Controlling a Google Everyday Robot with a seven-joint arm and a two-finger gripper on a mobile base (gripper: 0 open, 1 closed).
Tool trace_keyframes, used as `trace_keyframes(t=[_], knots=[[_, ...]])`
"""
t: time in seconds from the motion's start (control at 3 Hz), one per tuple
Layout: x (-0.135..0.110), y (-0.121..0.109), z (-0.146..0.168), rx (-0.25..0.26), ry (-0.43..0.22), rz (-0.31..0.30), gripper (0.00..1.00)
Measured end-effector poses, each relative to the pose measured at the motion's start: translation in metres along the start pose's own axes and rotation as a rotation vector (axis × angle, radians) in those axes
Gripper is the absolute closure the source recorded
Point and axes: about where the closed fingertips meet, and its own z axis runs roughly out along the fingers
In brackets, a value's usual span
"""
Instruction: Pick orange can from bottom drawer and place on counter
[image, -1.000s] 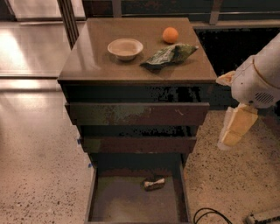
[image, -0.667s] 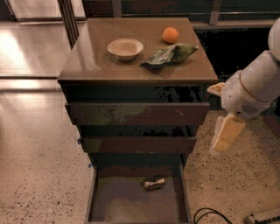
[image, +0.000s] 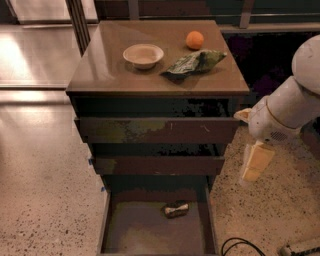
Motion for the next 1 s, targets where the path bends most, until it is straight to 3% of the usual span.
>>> trace_keyframes(t=[0.33,1.0], knots=[[0.006,0.005,0.031,-0.02,-0.065,0.001,0.0],[0.008,0.016,0.127,-0.07,-0.17,-0.028,0.0]])
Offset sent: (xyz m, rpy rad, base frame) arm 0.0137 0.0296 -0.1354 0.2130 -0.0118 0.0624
